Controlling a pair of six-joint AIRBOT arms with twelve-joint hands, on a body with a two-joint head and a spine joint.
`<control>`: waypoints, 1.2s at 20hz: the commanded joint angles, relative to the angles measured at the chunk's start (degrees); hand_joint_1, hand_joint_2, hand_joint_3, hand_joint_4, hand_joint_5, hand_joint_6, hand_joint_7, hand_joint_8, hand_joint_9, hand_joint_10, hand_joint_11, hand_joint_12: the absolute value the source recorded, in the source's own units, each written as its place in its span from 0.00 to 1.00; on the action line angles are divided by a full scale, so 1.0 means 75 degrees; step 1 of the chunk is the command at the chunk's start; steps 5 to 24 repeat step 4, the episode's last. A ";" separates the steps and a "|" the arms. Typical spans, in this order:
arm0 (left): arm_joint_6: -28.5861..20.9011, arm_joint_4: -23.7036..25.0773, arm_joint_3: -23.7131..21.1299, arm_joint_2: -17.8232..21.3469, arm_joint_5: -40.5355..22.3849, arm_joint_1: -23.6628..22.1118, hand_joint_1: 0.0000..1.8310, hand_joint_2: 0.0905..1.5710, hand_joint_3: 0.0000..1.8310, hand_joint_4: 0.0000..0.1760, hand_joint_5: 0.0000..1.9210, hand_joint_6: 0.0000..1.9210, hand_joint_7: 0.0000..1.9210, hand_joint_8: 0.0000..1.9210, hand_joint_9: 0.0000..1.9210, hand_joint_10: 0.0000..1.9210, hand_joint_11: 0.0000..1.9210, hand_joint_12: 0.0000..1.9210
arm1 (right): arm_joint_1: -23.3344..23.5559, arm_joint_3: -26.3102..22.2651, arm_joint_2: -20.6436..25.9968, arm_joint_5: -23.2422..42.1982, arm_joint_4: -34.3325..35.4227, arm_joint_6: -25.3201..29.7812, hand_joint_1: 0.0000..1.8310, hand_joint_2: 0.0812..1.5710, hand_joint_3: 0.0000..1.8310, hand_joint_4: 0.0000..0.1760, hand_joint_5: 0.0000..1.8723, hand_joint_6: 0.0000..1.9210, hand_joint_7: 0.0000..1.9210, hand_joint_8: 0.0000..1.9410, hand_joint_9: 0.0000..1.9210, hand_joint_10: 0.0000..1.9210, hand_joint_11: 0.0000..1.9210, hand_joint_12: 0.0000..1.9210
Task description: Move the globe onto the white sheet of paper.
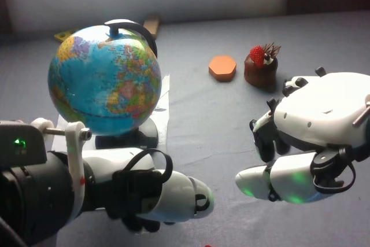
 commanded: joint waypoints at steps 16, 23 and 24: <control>0.0124 0.0074 0.0028 -0.0030 0.0015 -0.0245 0.29 0.86 0.00 0.00 0.46 0.84 0.47 0.97 0.54 0.99 0.47 1.00 | -0.0087 -0.0032 0.0136 0.0706 -0.0355 -0.0095 0.22 0.87 0.02 0.00 0.49 0.87 0.53 0.88 0.52 0.99 0.51 1.00; 0.0124 0.0074 0.0028 -0.0030 0.0015 -0.0245 0.29 0.86 0.00 0.00 0.46 0.84 0.47 0.97 0.54 0.99 0.47 1.00 | -0.0087 -0.0032 0.0136 0.0706 -0.0355 -0.0095 0.22 0.87 0.02 0.00 0.49 0.87 0.53 0.88 0.52 0.99 0.51 1.00; 0.0124 0.0074 0.0028 -0.0030 0.0015 -0.0245 0.29 0.86 0.00 0.00 0.46 0.84 0.47 0.97 0.54 0.99 0.47 1.00 | -0.0087 -0.0032 0.0136 0.0706 -0.0355 -0.0095 0.22 0.87 0.02 0.00 0.49 0.87 0.53 0.88 0.52 0.99 0.51 1.00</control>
